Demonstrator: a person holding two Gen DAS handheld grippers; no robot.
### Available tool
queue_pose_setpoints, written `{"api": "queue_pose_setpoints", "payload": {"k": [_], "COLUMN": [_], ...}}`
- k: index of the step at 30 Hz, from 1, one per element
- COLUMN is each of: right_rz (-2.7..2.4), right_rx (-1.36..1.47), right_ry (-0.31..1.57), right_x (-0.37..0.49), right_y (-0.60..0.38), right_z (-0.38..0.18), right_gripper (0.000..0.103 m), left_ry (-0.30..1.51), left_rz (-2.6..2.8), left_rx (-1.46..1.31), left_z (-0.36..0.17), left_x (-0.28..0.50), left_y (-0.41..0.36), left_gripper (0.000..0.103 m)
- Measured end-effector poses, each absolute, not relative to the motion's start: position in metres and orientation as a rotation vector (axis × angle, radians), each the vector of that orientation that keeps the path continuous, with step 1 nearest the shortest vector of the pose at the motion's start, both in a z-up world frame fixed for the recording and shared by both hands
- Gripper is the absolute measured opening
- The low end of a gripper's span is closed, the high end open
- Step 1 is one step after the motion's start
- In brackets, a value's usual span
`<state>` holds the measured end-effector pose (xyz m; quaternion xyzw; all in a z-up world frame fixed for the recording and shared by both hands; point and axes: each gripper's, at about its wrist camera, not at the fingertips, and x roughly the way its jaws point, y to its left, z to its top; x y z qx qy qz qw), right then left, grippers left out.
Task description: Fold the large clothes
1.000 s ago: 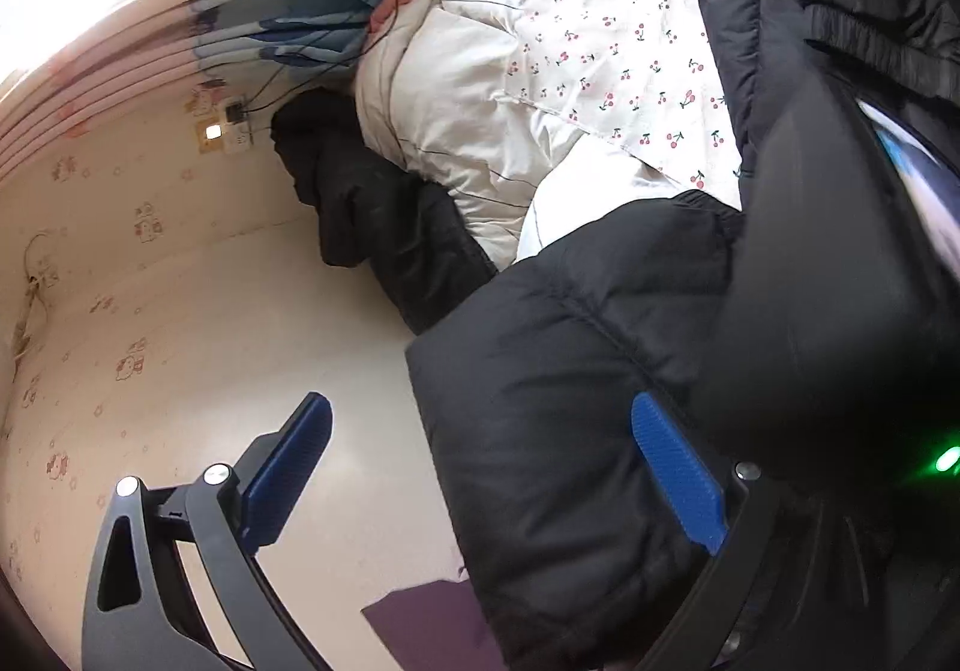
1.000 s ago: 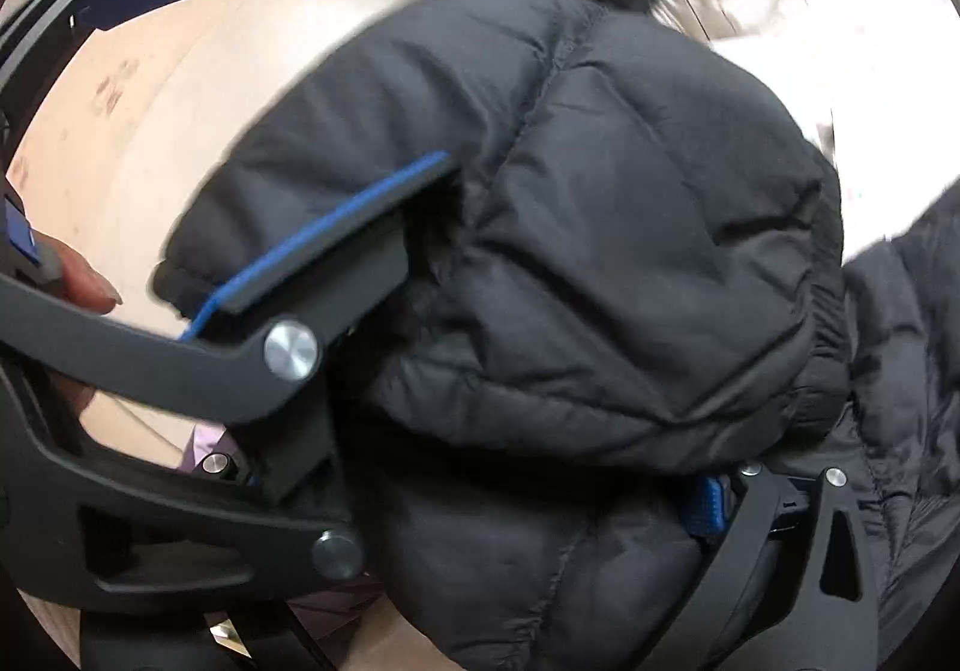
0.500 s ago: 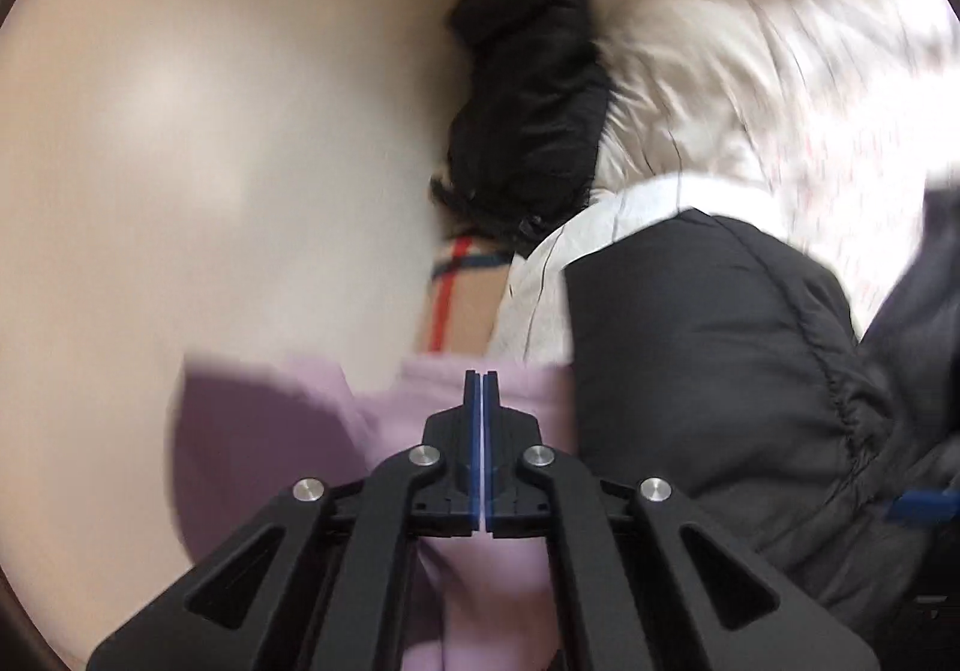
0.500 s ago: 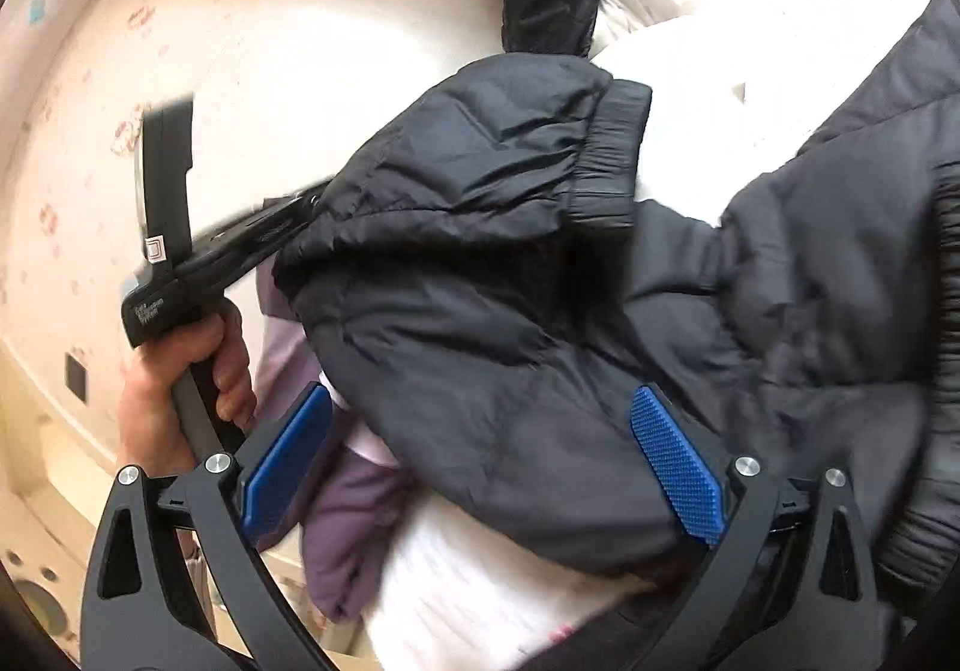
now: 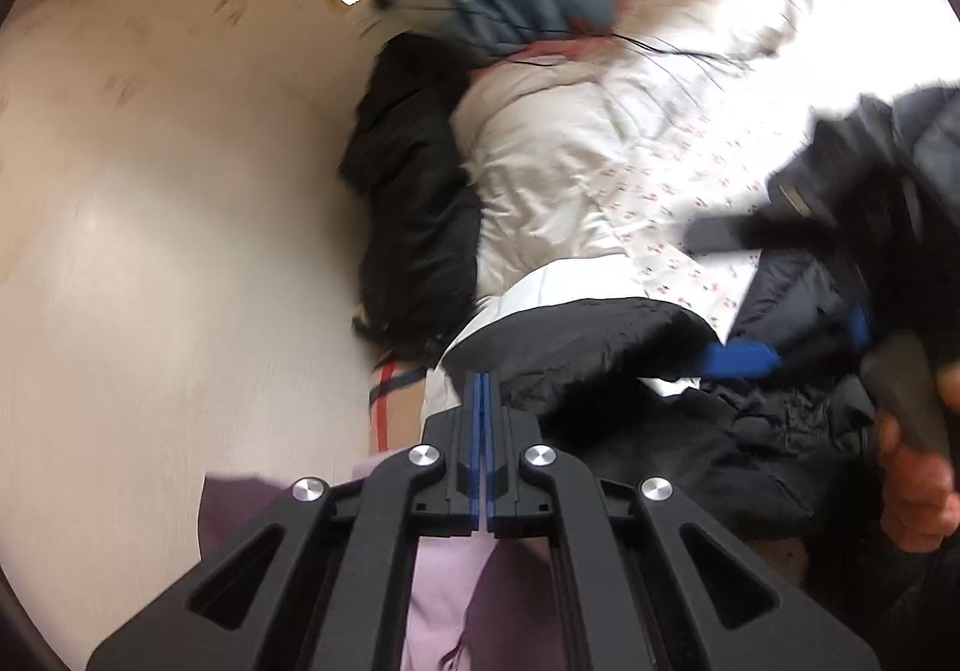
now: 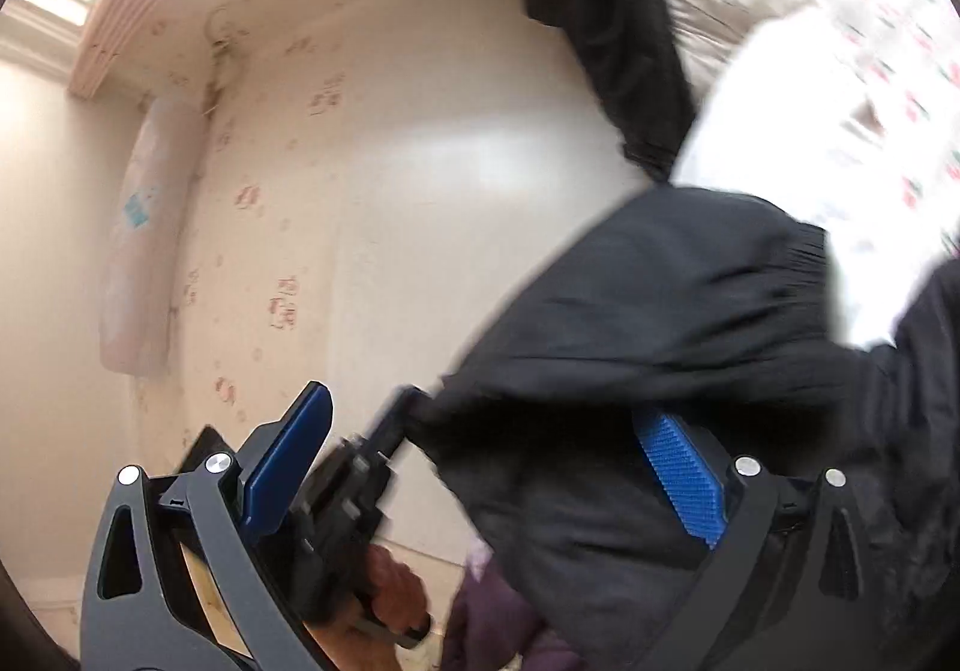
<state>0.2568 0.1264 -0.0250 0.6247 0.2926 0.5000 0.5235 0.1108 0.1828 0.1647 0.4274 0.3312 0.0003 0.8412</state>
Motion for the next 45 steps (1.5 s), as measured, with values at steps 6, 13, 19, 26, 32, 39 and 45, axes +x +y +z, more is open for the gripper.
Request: {"api": "queue_pose_setpoints", "payload": {"k": [6, 13, 19, 26, 32, 39, 45], "right_rz": [1.289, 1.151, 0.959, 0.975, 0.910, 0.787, 0.774], "right_rx": [1.528, 1.570, 0.969, 0.721, 0.433, 0.079, 0.057], "right_ry": [0.666, 0.809, 1.018, 0.941, 0.899, 0.839, 0.837], "right_x": [0.258, 0.239, 0.170, 0.143, 0.121, 0.097, 0.098], "right_y": [0.119, 0.080, 0.041, 0.114, 0.193, 0.233, 0.231], "right_z": [0.014, -0.019, -0.020, -0.006, -0.011, -0.020, -0.021], "right_gripper": [0.097, 0.097, 0.097, 0.097, 0.097, 0.097, 0.098], "left_ry": [0.777, 0.869, 0.954, 1.074, 0.958, 0.715, 0.694], "left_rz": [0.017, 0.170, 0.327, 0.313, 0.307, -0.031, -0.135], "left_rx": [0.953, 1.023, 1.040, 0.912, 1.182, 1.662, 2.118], "left_z": [0.138, 0.109, 0.099, 0.111, 0.122, 0.071, -0.031], "left_x": [0.151, 0.190, 0.195, 0.184, 0.165, 0.098, 0.084], "left_y": [0.168, 0.186, 0.222, 0.244, 0.198, 0.092, 0.044], "left_gripper": [0.023, 0.047, 0.012, 0.012, 0.058, 0.085, 0.090]}}
